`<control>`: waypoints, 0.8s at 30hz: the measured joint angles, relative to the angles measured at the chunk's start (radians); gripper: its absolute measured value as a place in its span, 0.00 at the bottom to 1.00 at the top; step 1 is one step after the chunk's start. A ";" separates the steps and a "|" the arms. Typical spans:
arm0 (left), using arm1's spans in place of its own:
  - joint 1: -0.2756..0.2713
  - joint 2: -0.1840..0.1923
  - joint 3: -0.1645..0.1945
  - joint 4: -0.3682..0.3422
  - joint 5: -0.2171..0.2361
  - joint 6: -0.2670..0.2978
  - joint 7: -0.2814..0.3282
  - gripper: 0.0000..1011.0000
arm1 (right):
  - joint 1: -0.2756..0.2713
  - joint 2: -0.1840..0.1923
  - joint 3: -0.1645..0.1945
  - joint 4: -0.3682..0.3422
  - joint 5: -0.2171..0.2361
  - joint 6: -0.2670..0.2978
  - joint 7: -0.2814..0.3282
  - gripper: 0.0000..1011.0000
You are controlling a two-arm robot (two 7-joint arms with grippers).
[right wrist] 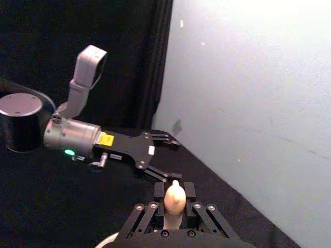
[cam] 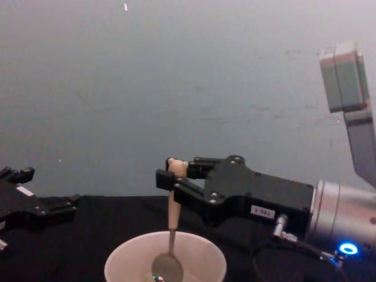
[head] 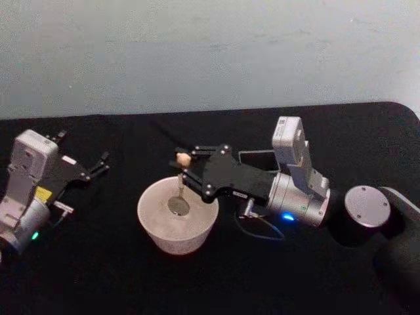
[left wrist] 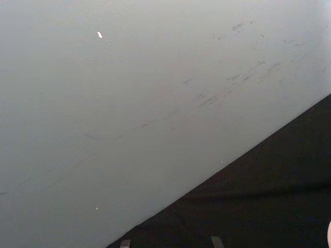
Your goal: Pick up the stirring spoon with one hand, stir inside the cup, then place it back in its original position.
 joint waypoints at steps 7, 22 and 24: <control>0.000 0.000 0.000 0.000 0.000 0.000 0.000 0.99 | -0.008 0.014 0.017 -0.009 -0.001 0.004 -0.009 0.21; 0.000 0.000 0.000 0.000 0.000 0.000 0.000 0.99 | -0.021 0.046 0.058 -0.082 0.041 0.006 0.008 0.21; 0.000 0.000 0.000 0.000 0.000 0.000 0.000 0.99 | -0.019 0.055 0.069 -0.100 0.056 0.003 0.015 0.21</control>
